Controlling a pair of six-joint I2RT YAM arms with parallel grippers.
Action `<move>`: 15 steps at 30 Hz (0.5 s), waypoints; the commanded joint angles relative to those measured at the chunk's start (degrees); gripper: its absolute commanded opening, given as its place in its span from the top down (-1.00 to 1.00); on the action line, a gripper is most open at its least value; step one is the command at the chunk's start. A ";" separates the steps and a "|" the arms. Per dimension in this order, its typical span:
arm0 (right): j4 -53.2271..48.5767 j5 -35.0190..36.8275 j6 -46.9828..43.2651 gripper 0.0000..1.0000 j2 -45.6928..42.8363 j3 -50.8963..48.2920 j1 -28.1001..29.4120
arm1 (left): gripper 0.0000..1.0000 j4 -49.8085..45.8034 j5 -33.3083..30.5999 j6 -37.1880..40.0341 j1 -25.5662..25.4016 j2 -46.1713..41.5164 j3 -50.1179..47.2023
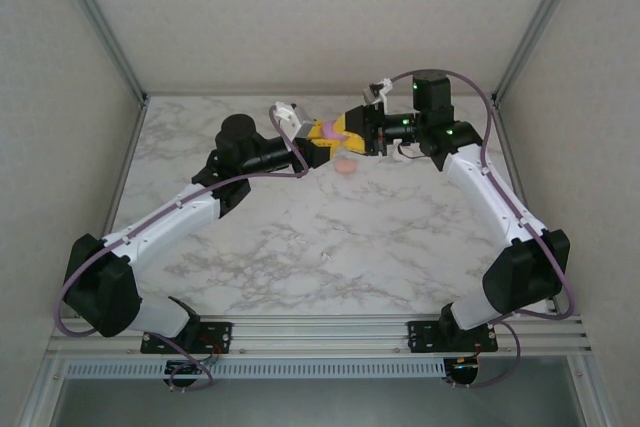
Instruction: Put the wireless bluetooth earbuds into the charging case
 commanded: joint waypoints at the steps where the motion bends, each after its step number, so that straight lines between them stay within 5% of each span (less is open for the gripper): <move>1: 4.54 -1.30 2.48 0.13 0.38 -1.57 -0.22 | 0.52 2.35 2.47 -1.04 -0.53 0.27 2.04; 8: 6.34 0.73 3.40 0.58 -0.75 -3.35 -1.16 | 0.38 -0.18 0.90 -0.13 -0.53 0.57 2.55; 15: 7.71 4.71 3.92 0.72 -2.90 -4.93 -1.72 | 0.06 -4.58 -0.43 1.83 -0.53 1.39 3.44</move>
